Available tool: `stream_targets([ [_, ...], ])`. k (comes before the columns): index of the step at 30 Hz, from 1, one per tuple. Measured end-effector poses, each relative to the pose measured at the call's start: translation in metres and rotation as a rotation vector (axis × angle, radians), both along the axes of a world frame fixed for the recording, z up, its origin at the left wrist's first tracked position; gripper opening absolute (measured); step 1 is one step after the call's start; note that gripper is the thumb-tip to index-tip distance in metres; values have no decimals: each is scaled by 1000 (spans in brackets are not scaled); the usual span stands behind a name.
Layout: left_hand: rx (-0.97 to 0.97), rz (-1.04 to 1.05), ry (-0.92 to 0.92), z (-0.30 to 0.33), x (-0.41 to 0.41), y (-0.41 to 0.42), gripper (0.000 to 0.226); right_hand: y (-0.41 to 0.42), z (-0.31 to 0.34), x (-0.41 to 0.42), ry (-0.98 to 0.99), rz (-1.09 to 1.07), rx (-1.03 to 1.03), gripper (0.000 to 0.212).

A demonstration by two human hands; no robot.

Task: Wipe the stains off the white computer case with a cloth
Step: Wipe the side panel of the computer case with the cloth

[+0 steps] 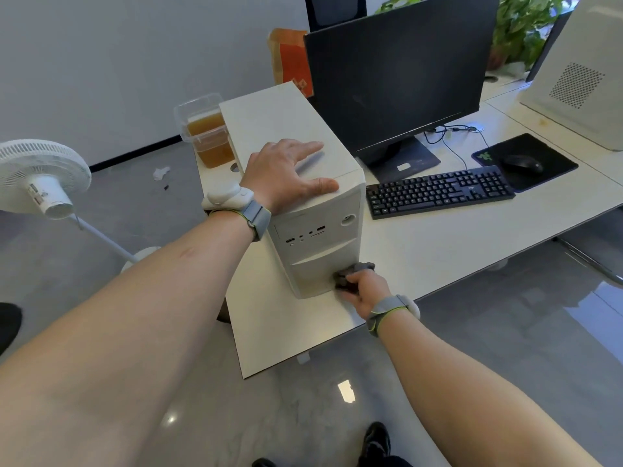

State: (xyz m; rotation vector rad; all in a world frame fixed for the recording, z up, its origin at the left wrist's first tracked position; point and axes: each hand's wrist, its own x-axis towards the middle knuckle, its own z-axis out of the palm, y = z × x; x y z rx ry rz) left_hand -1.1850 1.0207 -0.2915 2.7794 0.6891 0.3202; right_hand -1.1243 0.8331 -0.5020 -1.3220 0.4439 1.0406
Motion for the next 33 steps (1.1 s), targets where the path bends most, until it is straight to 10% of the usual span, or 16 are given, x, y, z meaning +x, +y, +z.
stream_targets([
  [28, -17, 30, 14, -1, 1, 0, 85, 33, -67, 5, -267, 136, -211, 55],
  [33, -1, 27, 3, -3, 0, 1, 84, 40, -61, -11, -247, 148, -141, 26],
])
